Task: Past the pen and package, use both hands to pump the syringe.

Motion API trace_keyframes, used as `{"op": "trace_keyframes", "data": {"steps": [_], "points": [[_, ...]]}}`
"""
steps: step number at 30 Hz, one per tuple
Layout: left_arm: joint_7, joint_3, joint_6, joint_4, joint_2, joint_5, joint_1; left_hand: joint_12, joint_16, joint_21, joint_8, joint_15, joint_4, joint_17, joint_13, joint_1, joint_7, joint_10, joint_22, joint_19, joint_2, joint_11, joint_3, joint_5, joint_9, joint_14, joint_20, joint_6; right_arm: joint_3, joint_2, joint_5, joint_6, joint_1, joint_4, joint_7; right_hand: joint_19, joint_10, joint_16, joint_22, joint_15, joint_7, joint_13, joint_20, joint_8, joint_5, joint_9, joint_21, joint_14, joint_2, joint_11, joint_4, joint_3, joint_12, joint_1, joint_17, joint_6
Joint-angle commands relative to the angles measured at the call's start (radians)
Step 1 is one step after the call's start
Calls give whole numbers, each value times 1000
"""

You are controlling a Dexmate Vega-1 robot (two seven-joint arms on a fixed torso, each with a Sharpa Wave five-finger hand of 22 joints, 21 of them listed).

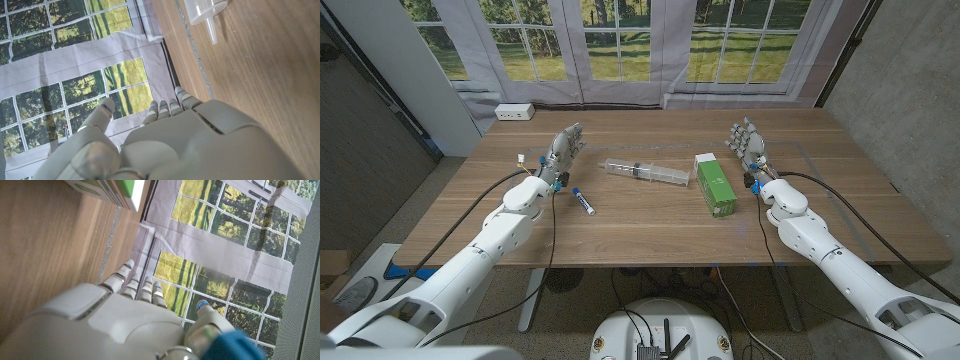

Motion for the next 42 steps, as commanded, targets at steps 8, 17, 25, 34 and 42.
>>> {"op": "trace_keyframes", "data": {"steps": [8, 17, 25, 34, 42], "points": [[-1, 14, 72, -171, 144, 103, 7, 7, 2, -1, 15, -28, -85, 4, 2, 64, -32, 23, 3, 12, 5, -27, 19, -2, 4, 14, -3, 39, 4, -22, -1, -40, -14, -27, -16, 2, 3, -2, 2, -17, -4, 2, -3, 6, 6, 3, 5, 1, 5, -1, -3, 3, 5, -1, -4, 6], [30, 32, 91, -233, 197, 221, -11, 15, 7, 2, 18, -44, -127, 4, 3, 109, -32, 62, 3, 26, 1, -56, 27, 0, 4, 44, 2, 59, 8, -21, 3, -35, -12, -15, -13, 2, 2, -2, 1, -17, -6, 2, -2, 5, 7, 3, 6, 2, 5, -2, -5, 4, 5, 0, -6, 5], [-4, 64, 182, -298, 263, 316, -65, 14, 6, 3, 20, -52, -139, 4, 3, 143, -65, 78, 4, 37, -14, -78, 29, 2, 5, 58, 5, 75, 11, -17, 9, -27, -8, 0, -6, 2, 2, -3, 1, -14, -6, 2, 0, 5, 8, 3, 6, 3, 6, -1, -6, 4, 5, 0, -9, 5], [-54, 120, 272, -347, 305, 453, -157, 11, 7, -2, 21, -58, -142, 5, 4, 173, -95, 82, 5, 28, -35, -95, 28, 4, 6, 75, 16, 82, 12, -10, 11, -17, 4, 21, 2, 3, 0, -3, 1, -13, -9, 2, 1, 5, 9, 3, 7, 3, 6, -2, -7, 5, 5, 1, -12, 4], [-119, 181, 378, -425, 342, 594, -231, 15, 12, -6, 29, -62, -143, 7, 6, 212, -112, 104, 4, 11, -60, -106, 30, 10, 8, 106, 23, 110, 11, -1, 11, -9, 19, 51, 10, 3, 0, -3, 1, -12, -11, 2, 1, 5, 10, 3, 7, 5, 7, -2, -9, 6, 5, 1, -15, 3]]}}
